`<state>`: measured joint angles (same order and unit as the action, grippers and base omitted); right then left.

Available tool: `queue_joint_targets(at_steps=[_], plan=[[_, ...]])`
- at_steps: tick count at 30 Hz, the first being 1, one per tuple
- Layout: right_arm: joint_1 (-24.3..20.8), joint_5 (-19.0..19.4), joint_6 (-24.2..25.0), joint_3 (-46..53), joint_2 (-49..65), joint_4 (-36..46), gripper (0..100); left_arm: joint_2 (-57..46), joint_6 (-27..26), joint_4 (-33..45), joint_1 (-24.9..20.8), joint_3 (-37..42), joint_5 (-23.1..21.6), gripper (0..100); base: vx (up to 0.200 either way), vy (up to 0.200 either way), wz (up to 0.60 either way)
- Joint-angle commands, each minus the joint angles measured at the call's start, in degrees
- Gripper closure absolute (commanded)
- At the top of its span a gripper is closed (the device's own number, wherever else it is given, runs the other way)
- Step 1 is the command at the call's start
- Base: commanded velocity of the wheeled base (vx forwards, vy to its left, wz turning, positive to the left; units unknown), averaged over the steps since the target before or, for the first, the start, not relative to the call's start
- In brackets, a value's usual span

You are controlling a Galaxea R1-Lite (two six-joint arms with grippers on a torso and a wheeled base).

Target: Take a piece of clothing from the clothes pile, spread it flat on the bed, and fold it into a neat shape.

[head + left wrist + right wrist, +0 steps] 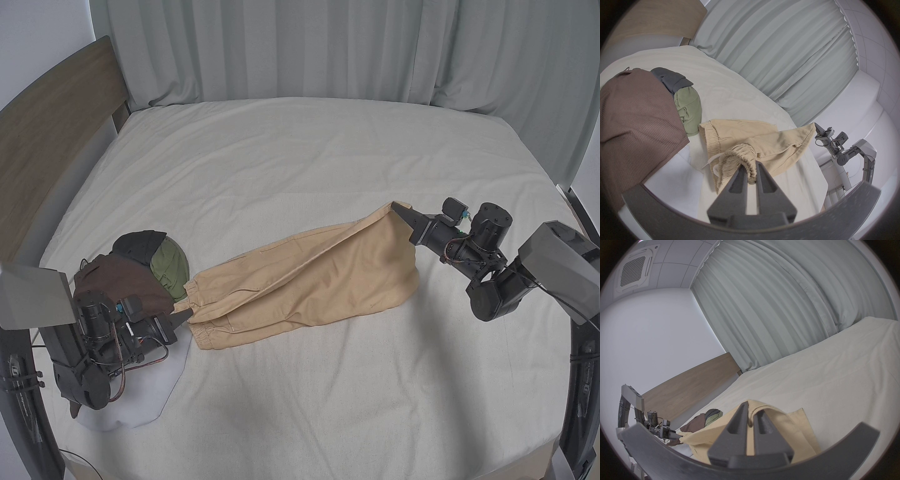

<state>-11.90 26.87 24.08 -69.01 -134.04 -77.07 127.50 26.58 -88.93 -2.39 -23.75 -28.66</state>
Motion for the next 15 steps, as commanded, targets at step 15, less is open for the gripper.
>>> queue_joint_targets(at_steps=[15], plan=[[0.0,-0.9,0.0,-12.0,-6.8,6.2,100,5.5,5.3,-0.1,-1.4,-7.5,6.5,100,0.000,0.000,0.00]])
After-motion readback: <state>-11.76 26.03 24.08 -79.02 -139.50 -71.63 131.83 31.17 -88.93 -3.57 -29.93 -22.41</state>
